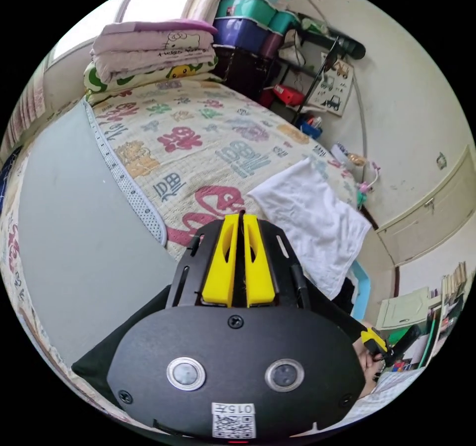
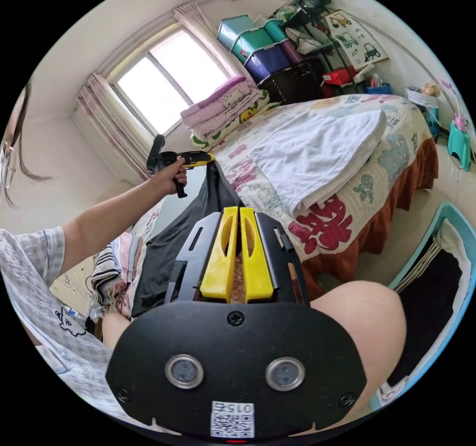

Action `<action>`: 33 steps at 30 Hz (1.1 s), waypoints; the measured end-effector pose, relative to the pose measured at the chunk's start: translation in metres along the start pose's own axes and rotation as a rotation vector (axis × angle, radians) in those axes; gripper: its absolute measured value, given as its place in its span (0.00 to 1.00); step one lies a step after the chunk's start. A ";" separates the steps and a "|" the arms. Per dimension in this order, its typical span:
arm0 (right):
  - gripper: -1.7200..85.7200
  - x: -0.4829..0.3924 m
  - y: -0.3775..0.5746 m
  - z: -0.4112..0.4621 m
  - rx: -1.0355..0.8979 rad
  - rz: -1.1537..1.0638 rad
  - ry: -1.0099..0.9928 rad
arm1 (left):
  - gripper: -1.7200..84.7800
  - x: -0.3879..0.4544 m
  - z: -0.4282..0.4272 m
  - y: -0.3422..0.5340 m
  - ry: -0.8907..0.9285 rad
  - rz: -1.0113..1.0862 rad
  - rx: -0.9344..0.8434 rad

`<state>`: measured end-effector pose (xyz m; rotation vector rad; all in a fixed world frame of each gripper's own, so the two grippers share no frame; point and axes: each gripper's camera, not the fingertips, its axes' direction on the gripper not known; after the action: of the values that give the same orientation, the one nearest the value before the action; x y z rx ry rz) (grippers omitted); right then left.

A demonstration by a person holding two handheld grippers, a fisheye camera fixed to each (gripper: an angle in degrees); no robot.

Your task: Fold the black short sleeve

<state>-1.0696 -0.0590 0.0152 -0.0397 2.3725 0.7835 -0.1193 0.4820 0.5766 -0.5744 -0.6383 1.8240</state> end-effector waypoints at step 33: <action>0.11 -0.197 0.219 0.211 -0.618 -0.803 -0.291 | 0.10 -0.305 -0.217 0.387 0.155 -0.381 0.229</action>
<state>-0.8408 0.2047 0.1124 -0.9881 1.5460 0.9732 -0.1470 0.1157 0.1829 -0.4041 -0.3945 1.4535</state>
